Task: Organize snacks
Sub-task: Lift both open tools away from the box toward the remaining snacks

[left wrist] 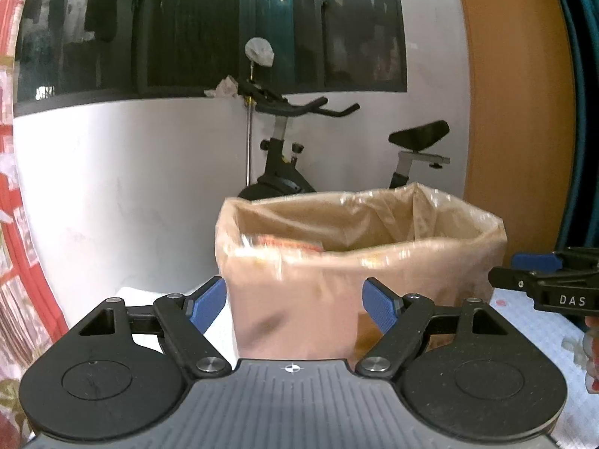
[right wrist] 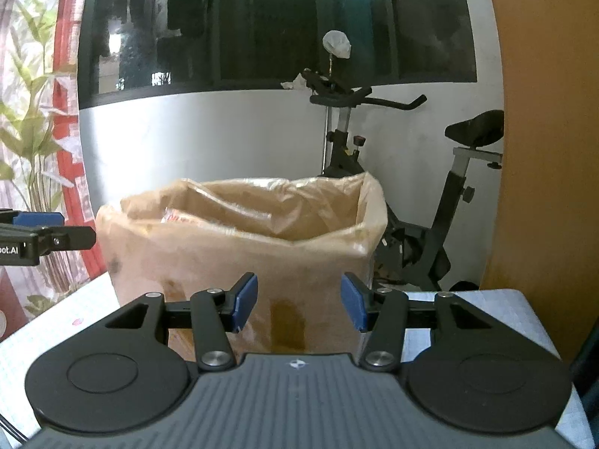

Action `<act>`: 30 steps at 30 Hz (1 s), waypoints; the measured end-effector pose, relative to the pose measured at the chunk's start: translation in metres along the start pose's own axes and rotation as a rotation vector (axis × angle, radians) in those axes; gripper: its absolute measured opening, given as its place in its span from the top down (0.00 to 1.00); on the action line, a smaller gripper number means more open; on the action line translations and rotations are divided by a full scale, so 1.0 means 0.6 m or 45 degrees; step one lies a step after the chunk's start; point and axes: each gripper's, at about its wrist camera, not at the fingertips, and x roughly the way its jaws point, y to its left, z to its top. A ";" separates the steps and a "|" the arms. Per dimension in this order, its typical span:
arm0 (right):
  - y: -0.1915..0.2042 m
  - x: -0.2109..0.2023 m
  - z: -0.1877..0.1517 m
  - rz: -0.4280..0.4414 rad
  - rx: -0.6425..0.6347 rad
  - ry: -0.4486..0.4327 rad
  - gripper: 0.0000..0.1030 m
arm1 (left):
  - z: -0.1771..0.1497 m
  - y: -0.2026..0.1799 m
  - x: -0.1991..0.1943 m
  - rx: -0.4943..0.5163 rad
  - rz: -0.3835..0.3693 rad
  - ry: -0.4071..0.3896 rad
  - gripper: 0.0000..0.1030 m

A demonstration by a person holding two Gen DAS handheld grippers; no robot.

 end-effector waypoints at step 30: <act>-0.022 0.011 -0.214 -0.031 0.034 0.321 0.49 | -0.184 -0.007 0.021 -0.183 -0.034 0.294 0.27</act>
